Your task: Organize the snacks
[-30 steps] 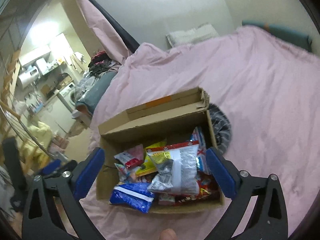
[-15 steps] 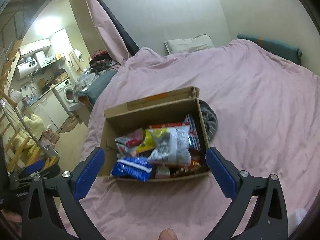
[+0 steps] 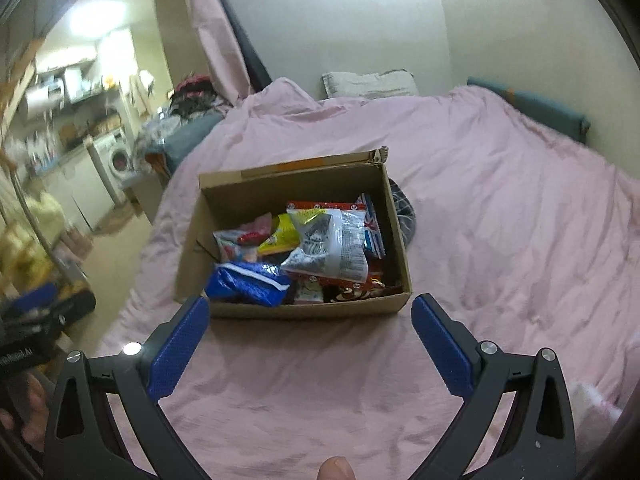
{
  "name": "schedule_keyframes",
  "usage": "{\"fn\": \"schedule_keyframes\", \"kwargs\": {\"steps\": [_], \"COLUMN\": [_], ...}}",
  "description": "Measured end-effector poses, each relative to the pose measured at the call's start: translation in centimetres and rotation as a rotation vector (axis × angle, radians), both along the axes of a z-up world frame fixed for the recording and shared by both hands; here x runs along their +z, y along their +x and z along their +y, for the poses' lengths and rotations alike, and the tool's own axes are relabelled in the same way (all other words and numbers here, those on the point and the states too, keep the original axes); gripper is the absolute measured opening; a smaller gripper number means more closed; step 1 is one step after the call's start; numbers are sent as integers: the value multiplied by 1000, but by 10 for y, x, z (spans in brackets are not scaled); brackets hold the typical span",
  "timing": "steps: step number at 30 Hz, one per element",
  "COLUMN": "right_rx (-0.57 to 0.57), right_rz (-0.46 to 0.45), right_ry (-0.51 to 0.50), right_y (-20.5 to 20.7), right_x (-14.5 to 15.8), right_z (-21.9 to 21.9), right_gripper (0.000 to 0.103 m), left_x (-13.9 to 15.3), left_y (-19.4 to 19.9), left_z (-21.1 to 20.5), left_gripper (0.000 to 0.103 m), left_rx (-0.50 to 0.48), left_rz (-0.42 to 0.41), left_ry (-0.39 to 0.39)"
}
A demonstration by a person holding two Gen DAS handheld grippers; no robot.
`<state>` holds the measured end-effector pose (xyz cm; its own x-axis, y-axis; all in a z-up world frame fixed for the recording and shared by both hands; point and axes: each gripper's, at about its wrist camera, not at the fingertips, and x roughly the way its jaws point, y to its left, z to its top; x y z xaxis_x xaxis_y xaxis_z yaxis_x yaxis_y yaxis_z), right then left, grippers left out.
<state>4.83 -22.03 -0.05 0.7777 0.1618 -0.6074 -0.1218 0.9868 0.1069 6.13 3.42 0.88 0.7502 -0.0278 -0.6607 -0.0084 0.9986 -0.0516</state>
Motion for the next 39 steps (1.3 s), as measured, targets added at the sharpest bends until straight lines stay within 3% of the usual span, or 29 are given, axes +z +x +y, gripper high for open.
{"fn": "schedule_keyframes", "kwargs": {"steps": [8,19,39], "right_rx": [4,32,5], "right_rz": [6,5,4], "right_ry": [-36,-78,-67], "right_y": [4,1,2], "right_x": [-4,-7,-8], "right_z": [7,19,14], "right_gripper": [103,103,103], "left_x": [-13,-14,-14], "left_y": [3,3,4], "left_z": [-2,-2,0], "left_gripper": [103,103,103], "left_rx": [18,14,17], "left_rz": [44,41,51], "left_ry": [-13,-21,-44]}}
